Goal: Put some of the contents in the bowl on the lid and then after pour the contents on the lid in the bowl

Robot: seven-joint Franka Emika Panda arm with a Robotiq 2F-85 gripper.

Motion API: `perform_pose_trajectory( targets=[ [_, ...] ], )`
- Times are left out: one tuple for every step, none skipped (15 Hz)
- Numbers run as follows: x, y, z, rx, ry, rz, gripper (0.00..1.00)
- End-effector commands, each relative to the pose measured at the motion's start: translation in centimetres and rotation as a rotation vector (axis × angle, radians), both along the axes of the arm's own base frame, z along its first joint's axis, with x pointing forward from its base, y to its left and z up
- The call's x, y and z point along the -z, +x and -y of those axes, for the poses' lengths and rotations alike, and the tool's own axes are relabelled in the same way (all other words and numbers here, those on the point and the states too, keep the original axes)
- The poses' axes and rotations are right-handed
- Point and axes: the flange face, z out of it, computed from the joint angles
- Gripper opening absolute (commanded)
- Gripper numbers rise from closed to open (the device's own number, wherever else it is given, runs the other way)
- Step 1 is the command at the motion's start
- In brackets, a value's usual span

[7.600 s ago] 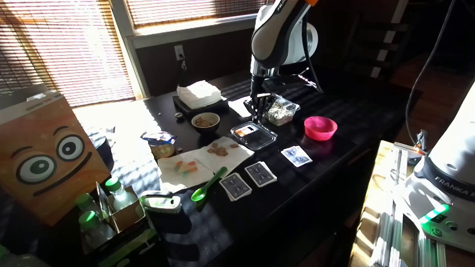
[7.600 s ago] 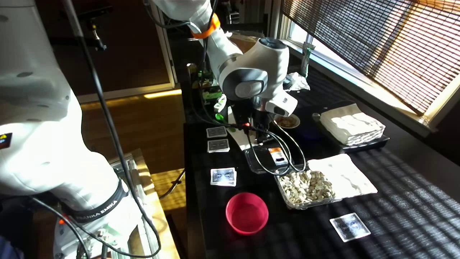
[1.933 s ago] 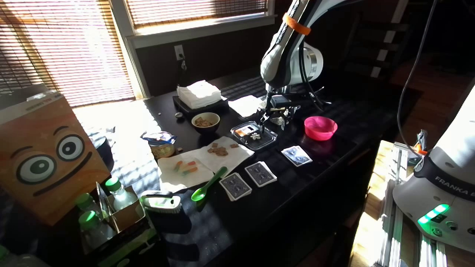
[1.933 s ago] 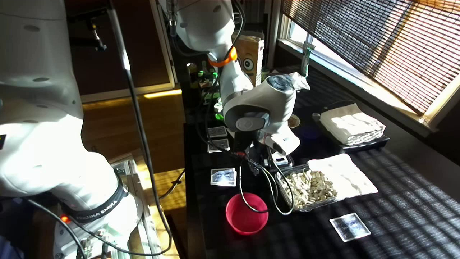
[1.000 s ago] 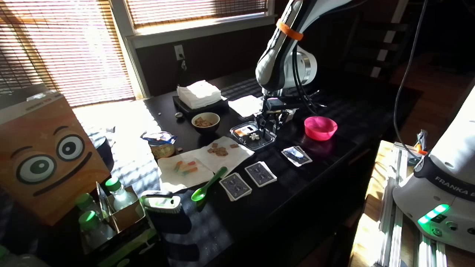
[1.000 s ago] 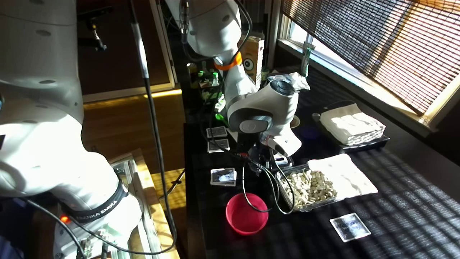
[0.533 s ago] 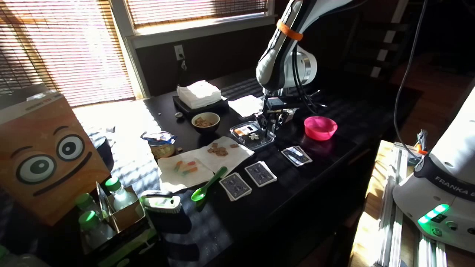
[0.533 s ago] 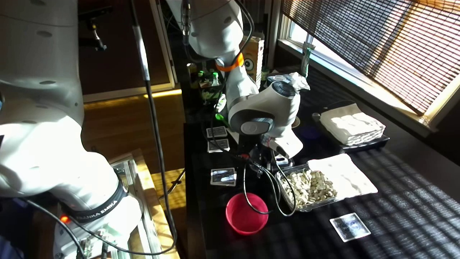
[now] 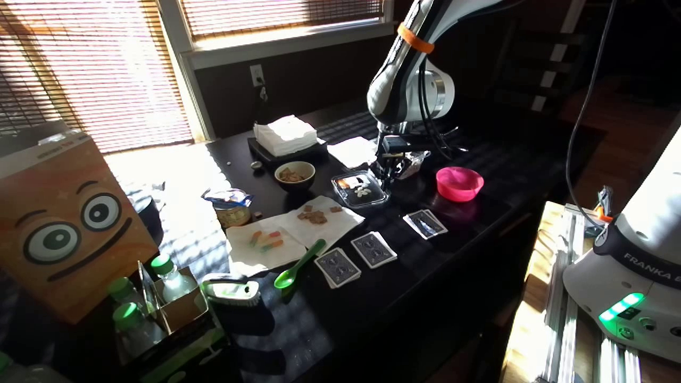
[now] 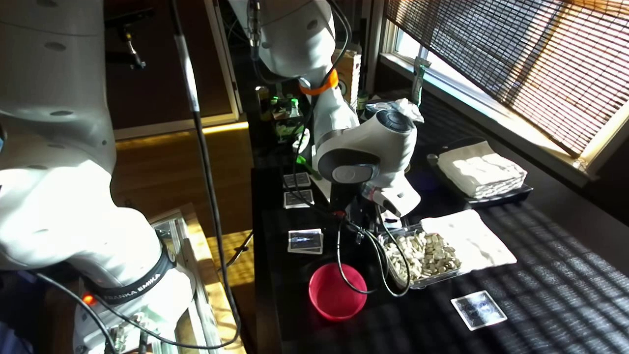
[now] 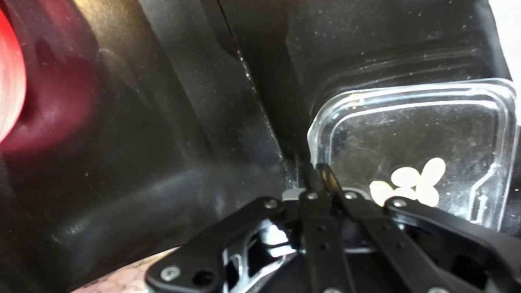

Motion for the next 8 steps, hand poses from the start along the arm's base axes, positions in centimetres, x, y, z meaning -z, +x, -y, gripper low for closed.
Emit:
perform_pose_trajectory(
  targets=[
    [1.1, 0.1, 0.5, 0.000, 0.065, 0.019, 0.00],
    [1.1, 0.1, 0.6, -0.001, 0.086, 0.030, 0.00],
    [1.2, 0.0, 0.8, -0.001, 0.103, 0.040, 0.00],
    [1.2, 0.0, 1.1, -0.001, 0.118, 0.052, 0.00],
    [1.2, -0.1, 1.4, -0.003, 0.131, 0.062, 0.00],
    [1.3, -0.1, 1.7, -0.004, 0.143, 0.072, 0.00],
    [1.4, -0.2, 1.9, -0.006, 0.151, 0.079, 0.00],
    [1.4, -0.3, 2.2, -0.008, 0.159, 0.088, 0.00]
  ],
)
